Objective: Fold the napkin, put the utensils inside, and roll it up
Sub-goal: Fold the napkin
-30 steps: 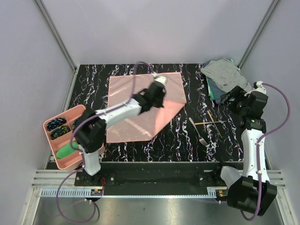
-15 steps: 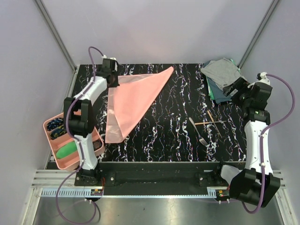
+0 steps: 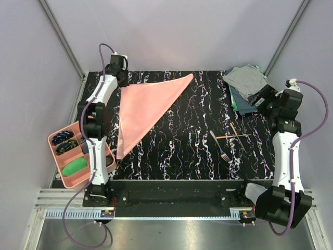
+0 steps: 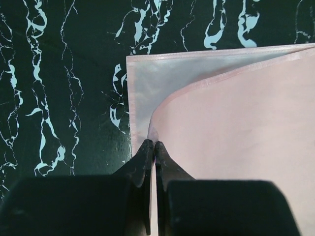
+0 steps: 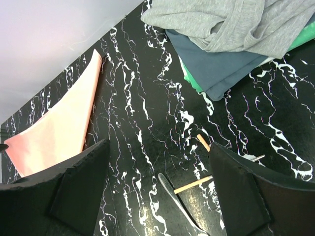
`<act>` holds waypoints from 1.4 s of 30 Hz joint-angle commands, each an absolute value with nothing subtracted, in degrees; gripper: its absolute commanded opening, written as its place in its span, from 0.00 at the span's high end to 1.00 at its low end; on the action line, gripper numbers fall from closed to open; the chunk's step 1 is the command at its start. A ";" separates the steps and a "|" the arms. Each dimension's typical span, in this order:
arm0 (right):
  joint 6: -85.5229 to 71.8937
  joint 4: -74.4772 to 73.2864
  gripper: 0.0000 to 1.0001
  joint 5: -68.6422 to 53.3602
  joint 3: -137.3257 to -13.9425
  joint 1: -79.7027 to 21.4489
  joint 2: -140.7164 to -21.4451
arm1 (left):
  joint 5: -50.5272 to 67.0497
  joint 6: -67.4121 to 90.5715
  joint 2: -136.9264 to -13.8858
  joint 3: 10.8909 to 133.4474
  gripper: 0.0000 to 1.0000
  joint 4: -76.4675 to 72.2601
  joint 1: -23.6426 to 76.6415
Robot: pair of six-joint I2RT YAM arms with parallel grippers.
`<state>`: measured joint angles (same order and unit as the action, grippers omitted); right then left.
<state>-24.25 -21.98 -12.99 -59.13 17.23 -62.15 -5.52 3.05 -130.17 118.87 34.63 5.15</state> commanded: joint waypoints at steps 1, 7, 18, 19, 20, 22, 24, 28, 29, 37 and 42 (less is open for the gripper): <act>-23.90 -21.62 0.11 -12.65 -62.49 17.49 -63.19 | -3.69 0.35 -132.54 123.66 1.00 35.07 4.66; -23.82 -21.53 0.12 -12.48 -62.58 17.49 -63.90 | -2.81 -1.58 -135.52 127.61 1.00 35.07 4.66; -23.91 -21.53 0.12 -12.48 -62.67 17.49 -63.81 | -2.90 -3.08 -140.27 132.97 1.00 34.98 4.66; -23.82 -21.53 0.12 -12.48 -62.58 17.49 -63.72 | -2.99 -3.08 -140.45 133.15 1.00 34.89 4.66; -23.82 -21.62 0.11 -12.48 -62.58 17.49 -63.63 | -3.16 -3.25 -140.71 133.24 1.00 34.72 4.66; -23.82 -21.53 0.12 -12.39 -62.58 17.49 -63.63 | -2.82 -3.43 -140.98 133.42 1.00 34.11 4.66; -23.82 -21.62 0.12 -12.39 -62.58 17.49 -63.72 | -2.55 -3.69 -141.41 133.85 1.00 33.66 4.66; -23.82 -21.62 0.12 -12.48 -62.58 17.49 -63.55 | -3.25 -3.43 -142.29 134.74 1.00 33.05 4.57; -23.82 -21.62 0.12 -12.39 -62.58 17.49 -63.54 | -3.25 -3.34 -142.47 134.82 1.00 32.87 4.57; -23.73 -21.62 0.12 -12.13 -62.49 17.49 -63.46 | -0.88 -1.94 -143.26 134.65 1.00 31.12 4.39; -23.64 -21.71 0.12 -12.22 -62.49 17.49 -63.37 | -1.84 -1.23 -143.61 134.74 1.00 29.97 4.31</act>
<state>-24.25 -22.39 -12.95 -60.16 17.26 -63.94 -2.72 -2.04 -142.74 131.57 33.85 4.80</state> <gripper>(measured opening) 0.884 0.012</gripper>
